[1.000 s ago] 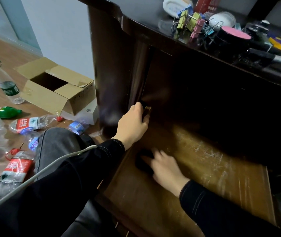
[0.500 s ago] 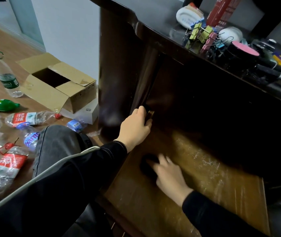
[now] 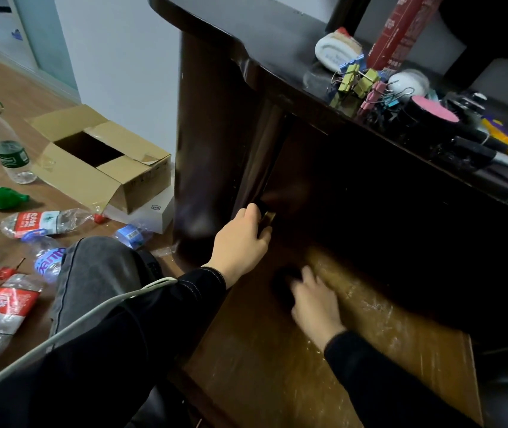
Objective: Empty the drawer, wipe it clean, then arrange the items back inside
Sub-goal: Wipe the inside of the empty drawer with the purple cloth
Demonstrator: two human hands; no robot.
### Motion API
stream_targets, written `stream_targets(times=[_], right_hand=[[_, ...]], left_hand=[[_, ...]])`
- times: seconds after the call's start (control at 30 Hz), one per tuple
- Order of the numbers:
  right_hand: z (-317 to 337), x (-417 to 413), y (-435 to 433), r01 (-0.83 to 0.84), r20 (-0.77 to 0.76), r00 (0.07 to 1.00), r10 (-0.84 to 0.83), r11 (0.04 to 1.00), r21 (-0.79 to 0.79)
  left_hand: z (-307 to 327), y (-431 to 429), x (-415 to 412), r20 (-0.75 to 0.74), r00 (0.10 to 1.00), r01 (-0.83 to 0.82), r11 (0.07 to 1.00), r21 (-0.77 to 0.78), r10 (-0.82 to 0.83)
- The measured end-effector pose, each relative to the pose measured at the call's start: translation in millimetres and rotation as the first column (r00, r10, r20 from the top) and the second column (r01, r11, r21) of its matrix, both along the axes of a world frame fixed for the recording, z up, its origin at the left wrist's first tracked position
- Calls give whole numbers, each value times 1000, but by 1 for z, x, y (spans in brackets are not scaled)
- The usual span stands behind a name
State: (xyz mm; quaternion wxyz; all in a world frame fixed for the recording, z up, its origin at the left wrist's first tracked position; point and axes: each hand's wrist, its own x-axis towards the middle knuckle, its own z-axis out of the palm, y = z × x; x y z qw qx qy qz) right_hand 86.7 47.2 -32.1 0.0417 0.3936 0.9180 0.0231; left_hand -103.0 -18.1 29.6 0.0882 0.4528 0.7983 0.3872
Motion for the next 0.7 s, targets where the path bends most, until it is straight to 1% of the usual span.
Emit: stream_targets(times=[0.07,0.13,0.17,0.2,0.27,0.3,0.33,0.4,0.47,0.53,0.6,0.63,0.7], right_hand=[[-8,19,-12,-98,18,995,99,994,-47],[-6,22,9,-93,-13,996,93,996,-1],[-4,17,26,-44,-48,998,45,999,28],[1,9,44,30,-77,997,-28,999,23],[15,-12,73,189,-88,977,-197,978,-89],[19,-20,82,230,-64,969,-240,964,-136],[21,-24,83,247,-44,966,-256,957,-150],[22,-24,68,209,-30,977,-212,974,-88],[11,-11,34,95,-34,995,-95,995,-2],[-3,8,-5,-55,-12,998,55,998,-29],[-9,21,-17,-183,26,982,185,981,-59],[-5,21,-10,-208,37,977,211,976,-58],[9,10,15,-155,53,986,156,988,-16]], left_hand=[[0,1,0,2,1000,-3,1000,1,3],[-1,2,0,0,1000,-1,1000,1,1],[-1,2,0,-4,1000,-1,1000,1,1],[-1,2,-1,-7,1000,-3,1000,1,3],[-1,1,-1,-11,1000,-6,1000,-1,6],[-1,1,-1,-12,1000,-5,1000,-3,5],[-1,1,-1,-13,1000,-5,1000,-4,5],[-1,0,0,-9,1000,-2,1000,-3,2],[-1,1,0,-3,1000,1,1000,0,-1],[-2,1,0,-2,1000,-1,1000,2,1],[-3,1,-1,0,1000,-3,1000,0,3],[-3,1,-1,0,1000,-1,1000,-2,1],[-3,2,-1,0,1000,3,1000,0,-3]])
